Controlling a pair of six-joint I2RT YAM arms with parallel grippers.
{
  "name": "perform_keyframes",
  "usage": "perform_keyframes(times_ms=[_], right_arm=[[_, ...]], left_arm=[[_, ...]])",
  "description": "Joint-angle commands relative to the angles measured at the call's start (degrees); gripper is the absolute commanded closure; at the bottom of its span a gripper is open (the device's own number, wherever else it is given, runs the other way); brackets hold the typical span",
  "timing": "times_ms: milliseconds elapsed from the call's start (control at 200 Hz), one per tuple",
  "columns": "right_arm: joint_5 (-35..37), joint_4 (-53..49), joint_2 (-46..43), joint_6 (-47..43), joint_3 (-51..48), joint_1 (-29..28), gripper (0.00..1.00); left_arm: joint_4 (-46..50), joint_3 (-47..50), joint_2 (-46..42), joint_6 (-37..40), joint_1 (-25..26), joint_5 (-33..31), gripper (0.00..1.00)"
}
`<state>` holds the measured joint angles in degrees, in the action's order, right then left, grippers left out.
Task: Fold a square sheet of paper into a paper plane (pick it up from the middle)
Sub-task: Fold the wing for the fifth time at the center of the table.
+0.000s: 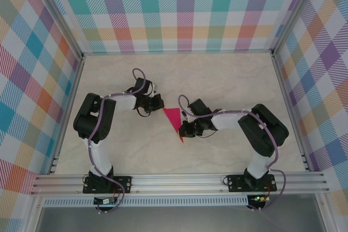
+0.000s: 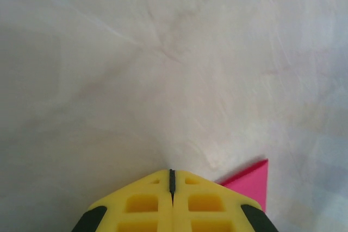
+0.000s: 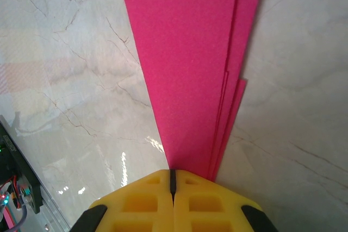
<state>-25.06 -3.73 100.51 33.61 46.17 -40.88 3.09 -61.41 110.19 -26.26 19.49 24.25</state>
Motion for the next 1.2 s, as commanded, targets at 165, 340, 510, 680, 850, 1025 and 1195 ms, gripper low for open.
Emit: perform_keyframes(times_ms=[165,340,510,680,850,1025,1195], right_arm=[[4.8,-12.8,2.3,-1.4,-3.3,-0.6,0.98],[4.9,-12.8,2.2,-1.4,-3.3,-0.6,0.98],[4.8,-12.8,2.4,-1.5,-3.0,-0.6,0.98],[4.6,-12.7,2.9,-1.6,-2.3,-0.6,0.98],[4.2,-12.7,3.5,-1.6,-1.8,-0.6,0.98],[3.9,-12.8,3.2,-1.6,-1.5,-0.6,0.98],[3.6,-12.6,2.8,-1.5,-1.7,-0.6,0.98]], left_arm=[[4.4,-2.1,-9.4,0.8,-1.8,-1.6,1.00],[1.1,4.5,-18.0,-3.9,1.2,-0.3,1.00],[-3.5,11.3,-21.2,-7.5,6.3,0.4,1.00],[-8.6,14.2,-18.3,-10.0,10.1,1.8,1.00],[-11.0,13.1,-13.7,-10.3,10.3,2.1,1.00],[-12.4,11.3,-9.7,-10.4,10.4,1.6,1.00],[-11.9,11.3,-6.2,-10.0,10.3,0.2,1.00]])
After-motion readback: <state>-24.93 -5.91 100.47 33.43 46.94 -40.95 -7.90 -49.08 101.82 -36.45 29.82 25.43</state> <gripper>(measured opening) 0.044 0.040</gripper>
